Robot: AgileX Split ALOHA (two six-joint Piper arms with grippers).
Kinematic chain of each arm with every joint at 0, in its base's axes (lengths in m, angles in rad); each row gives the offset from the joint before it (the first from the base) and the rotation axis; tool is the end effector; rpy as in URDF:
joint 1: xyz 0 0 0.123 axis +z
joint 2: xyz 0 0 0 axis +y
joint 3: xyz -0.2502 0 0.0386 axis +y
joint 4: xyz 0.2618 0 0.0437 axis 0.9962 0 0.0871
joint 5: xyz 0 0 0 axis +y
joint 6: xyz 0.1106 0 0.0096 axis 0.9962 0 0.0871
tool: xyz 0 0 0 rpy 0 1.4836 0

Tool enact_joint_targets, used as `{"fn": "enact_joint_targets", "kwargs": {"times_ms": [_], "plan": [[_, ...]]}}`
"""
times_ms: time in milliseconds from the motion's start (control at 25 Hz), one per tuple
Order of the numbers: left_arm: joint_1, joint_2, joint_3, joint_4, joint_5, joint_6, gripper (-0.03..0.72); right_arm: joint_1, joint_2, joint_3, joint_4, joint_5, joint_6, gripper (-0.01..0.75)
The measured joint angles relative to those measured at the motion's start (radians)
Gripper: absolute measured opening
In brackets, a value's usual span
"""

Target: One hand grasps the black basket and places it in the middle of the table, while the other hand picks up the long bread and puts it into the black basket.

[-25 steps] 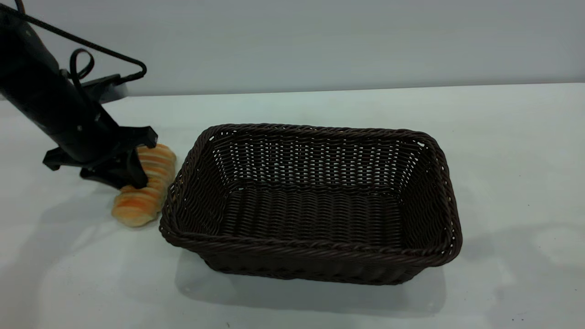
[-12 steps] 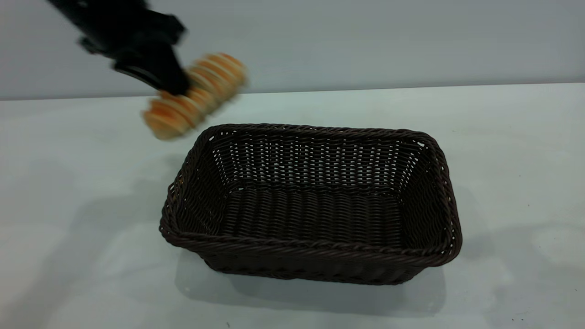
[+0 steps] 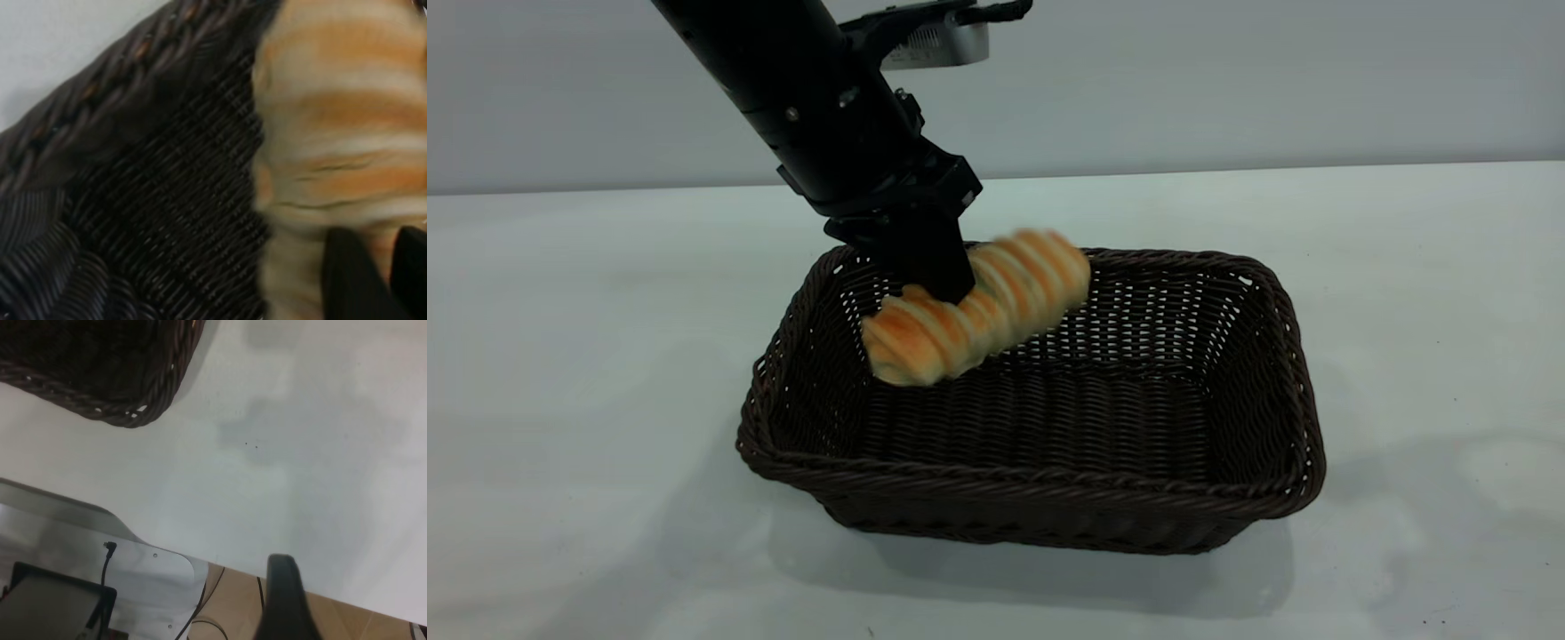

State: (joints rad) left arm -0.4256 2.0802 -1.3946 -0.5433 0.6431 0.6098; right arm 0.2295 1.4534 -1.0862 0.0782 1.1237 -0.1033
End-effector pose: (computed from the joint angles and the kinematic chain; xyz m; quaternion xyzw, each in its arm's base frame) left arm 0.3749 -0.2078 0.0935 0.3091 0.9175 -0.1786 0.1751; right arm 0.2782 0.0730 0.2136 -0.1512 0.9843 0.0417 0.0809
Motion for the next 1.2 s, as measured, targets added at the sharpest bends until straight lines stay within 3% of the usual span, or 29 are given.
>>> {"fn": "enact_joint_targets", "kwargs": {"times_ms": [160, 280, 560, 800, 1000, 1200], "plan": [[0.018, -0.027, -0.023, 0.025, 0.027, -0.047, 0.403, 0.0, 0.0, 0.0, 0.001, -0.002, 0.0, 0.562], [0.056, -0.092, -0.08, 0.112, 0.103, -0.12, 0.473, 0.0, 0.0, 0.0, 0.001, 0.003, 0.0, 0.562], [0.165, -0.343, -0.171, 0.406, 0.336, -0.361, 0.472, 0.0, -0.022, 0.001, -0.001, 0.063, -0.001, 0.562], [0.179, -0.566, -0.177, 0.529, 0.524, -0.397, 0.468, 0.0, -0.155, 0.001, -0.001, 0.093, -0.001, 0.562], [0.18, -0.677, -0.16, 0.55, 0.524, -0.397, 0.468, 0.0, -0.334, 0.059, -0.001, 0.1, -0.001, 0.562], [0.18, -0.837, 0.035, 0.55, 0.524, -0.398, 0.468, 0.0, -0.567, 0.191, -0.001, 0.111, -0.001, 0.562]]}}
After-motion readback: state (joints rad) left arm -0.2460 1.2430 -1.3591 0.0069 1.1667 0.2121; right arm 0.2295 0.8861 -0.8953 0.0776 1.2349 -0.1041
